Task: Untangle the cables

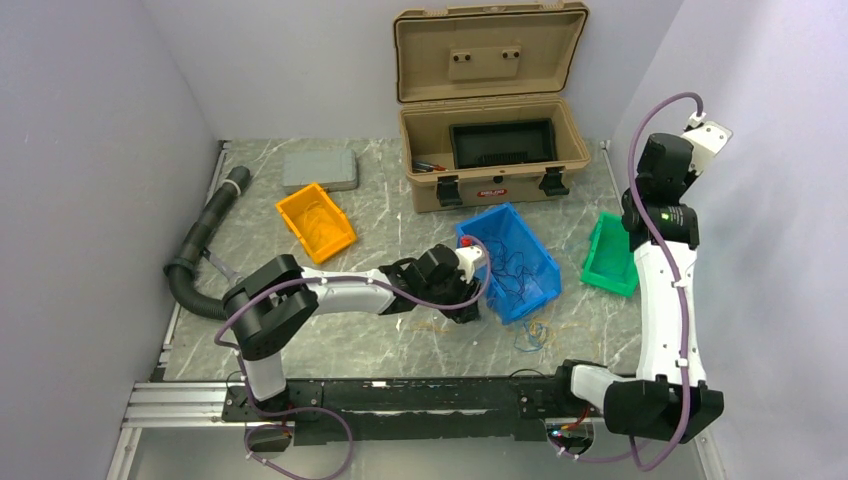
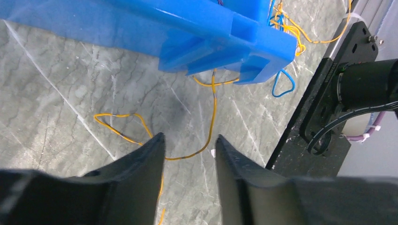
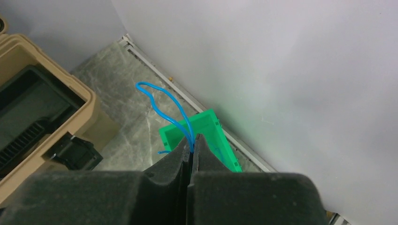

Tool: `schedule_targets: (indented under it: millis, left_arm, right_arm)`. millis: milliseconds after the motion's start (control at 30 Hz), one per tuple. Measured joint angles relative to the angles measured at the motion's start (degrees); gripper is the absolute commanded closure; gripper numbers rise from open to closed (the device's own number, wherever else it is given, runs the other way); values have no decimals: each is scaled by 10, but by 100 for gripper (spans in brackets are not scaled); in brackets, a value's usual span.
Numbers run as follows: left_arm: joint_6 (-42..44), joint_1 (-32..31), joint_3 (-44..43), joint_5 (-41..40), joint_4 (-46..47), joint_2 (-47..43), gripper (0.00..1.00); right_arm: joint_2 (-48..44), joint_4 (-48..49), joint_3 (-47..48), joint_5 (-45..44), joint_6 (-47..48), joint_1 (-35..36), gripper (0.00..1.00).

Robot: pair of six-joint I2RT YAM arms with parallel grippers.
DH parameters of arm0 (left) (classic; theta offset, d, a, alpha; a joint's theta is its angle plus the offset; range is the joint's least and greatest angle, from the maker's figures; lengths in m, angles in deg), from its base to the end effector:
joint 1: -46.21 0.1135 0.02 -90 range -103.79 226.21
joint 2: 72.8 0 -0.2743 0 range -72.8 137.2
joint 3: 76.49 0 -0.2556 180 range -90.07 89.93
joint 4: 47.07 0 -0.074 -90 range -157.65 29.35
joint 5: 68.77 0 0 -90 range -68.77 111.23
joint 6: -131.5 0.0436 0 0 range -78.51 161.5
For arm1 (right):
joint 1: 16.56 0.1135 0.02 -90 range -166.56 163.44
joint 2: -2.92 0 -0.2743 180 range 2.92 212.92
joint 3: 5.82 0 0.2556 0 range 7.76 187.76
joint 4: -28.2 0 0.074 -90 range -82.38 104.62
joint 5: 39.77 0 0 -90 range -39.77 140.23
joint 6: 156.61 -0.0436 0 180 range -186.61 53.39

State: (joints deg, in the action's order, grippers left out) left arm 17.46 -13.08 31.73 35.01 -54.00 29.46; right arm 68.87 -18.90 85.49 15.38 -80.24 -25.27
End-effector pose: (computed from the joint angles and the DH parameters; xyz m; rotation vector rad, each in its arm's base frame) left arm 0.1907 -0.3414 0.1812 0.8685 2.2575 -1.0111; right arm 0.2346 -0.0611 0.4328 0.7538 1.7604 -0.5328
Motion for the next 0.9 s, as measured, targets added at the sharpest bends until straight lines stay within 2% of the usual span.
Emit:
schedule_targets:
  millis: [133, 167, 300, 467, 633, 900]
  left_arm:
    - [-12, 0, 7, 5, 19, 2, 97]
    - [-14, 0, 9, 7, 24, 2, 100]
    - [-16, 0, 19, 12, 36, 1, 100]
    - [-16, 0, 31, 13, 23, -32, 100]
    - [-15, 0, 35, 13, 14, -79, 100]
    - [-11, 0, 35, 13, -21, -123, 100]
  right_arm:
    - [3, 19, -11, -1, 7, -10, 100]
    - [5, 21, -12, -1, 9, -13, 100]
    - [28, 32, -3, -2, 19, -19, 100]
    - [62, 32, 52, -11, 38, -22, 100]
    - [66, 38, 93, -33, 59, -26, 100]
    - [72, 41, 107, -43, 77, -38, 100]
